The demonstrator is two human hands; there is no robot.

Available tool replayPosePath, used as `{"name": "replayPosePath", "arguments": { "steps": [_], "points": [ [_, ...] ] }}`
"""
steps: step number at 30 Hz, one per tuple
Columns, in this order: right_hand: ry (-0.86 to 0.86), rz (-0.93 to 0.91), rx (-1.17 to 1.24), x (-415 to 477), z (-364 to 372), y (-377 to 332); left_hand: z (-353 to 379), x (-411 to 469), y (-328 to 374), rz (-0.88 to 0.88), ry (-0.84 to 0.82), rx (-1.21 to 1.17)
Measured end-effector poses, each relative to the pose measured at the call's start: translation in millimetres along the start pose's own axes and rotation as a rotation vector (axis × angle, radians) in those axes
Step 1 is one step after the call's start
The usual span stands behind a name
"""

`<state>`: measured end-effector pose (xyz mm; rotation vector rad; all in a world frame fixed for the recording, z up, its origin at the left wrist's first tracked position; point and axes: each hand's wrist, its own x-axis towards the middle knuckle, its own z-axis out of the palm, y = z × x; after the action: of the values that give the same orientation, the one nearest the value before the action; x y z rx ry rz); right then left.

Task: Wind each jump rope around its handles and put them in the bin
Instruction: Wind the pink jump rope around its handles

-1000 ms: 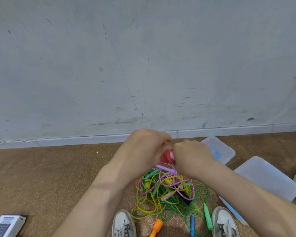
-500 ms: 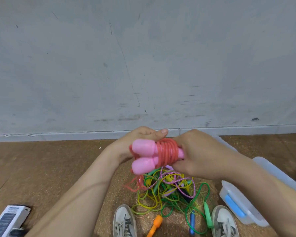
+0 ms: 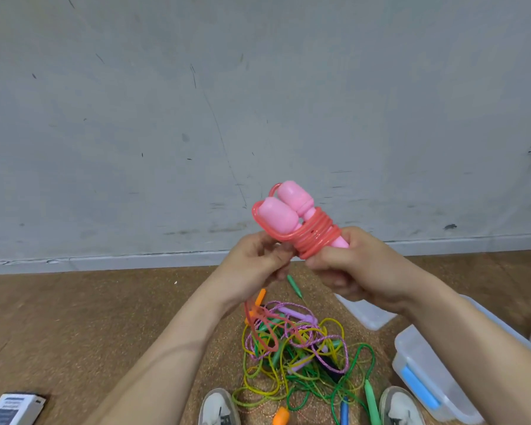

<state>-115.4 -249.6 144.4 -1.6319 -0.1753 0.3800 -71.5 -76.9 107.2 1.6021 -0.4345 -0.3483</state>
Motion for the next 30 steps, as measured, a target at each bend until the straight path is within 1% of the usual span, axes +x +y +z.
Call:
{"name": "replayPosePath", "arguments": {
  "steps": [2,5,10,13,14,16,17,19,20,21,22,23,25,26,28,30],
  "points": [
    [-0.042,0.015,0.023,-0.7,2.7,0.3,2.8,1.4,-3.2,0.019,0.047,0.085],
    [0.007,0.057,0.045,3.8,2.5,6.4,11.1,2.3,-5.6,-0.031,0.085,0.178],
    [0.075,0.118,0.054,11.1,-2.8,8.3,16.0,1.5,0.1,-0.091,0.141,0.121],
    [0.102,0.153,-0.046,13.1,-3.9,8.9,10.1,-0.7,0.1,-0.116,0.112,0.115],
    [0.138,0.161,-0.082,14.1,-5.9,8.9,7.6,-2.4,-1.4,-0.127,0.080,0.128],
    [0.263,0.156,-0.182,17.6,-13.6,10.4,1.9,-8.6,-2.7,-0.144,0.018,0.202],
    [0.338,0.143,-0.275,19.2,-17.4,11.1,-1.3,-12.0,-1.9,-0.139,0.002,0.315],
    [0.463,0.108,-0.553,23.5,-22.5,14.2,-4.1,-17.0,0.8,-0.052,0.004,0.743],
    [0.495,0.098,-0.693,26.0,-21.9,15.8,-2.1,-19.4,2.6,0.000,0.022,0.961],
    [0.516,0.086,-0.806,27.9,-19.0,16.7,1.1,-21.5,7.8,0.039,0.061,1.120],
    [0.531,0.065,-0.893,29.2,-14.8,17.5,4.0,-22.8,10.8,0.061,0.095,1.231],
    [0.543,0.038,-0.967,30.4,-10.5,18.7,7.6,-24.6,14.5,0.091,0.131,1.328],
    [0.554,-0.022,-1.101,33.6,-2.1,24.7,12.4,-27.0,19.1,0.248,0.168,1.508],
    [0.548,-0.047,-1.156,35.0,2.4,28.5,13.2,-27.7,23.3,0.301,0.159,1.564],
    [0.517,-0.049,-1.254,36.8,9.6,35.1,11.7,-30.2,28.8,0.266,0.088,1.599],
    [0.467,-0.024,-1.342,38.0,12.7,39.5,9.7,-30.8,30.8,0.277,0.079,1.591]
  ]
}}
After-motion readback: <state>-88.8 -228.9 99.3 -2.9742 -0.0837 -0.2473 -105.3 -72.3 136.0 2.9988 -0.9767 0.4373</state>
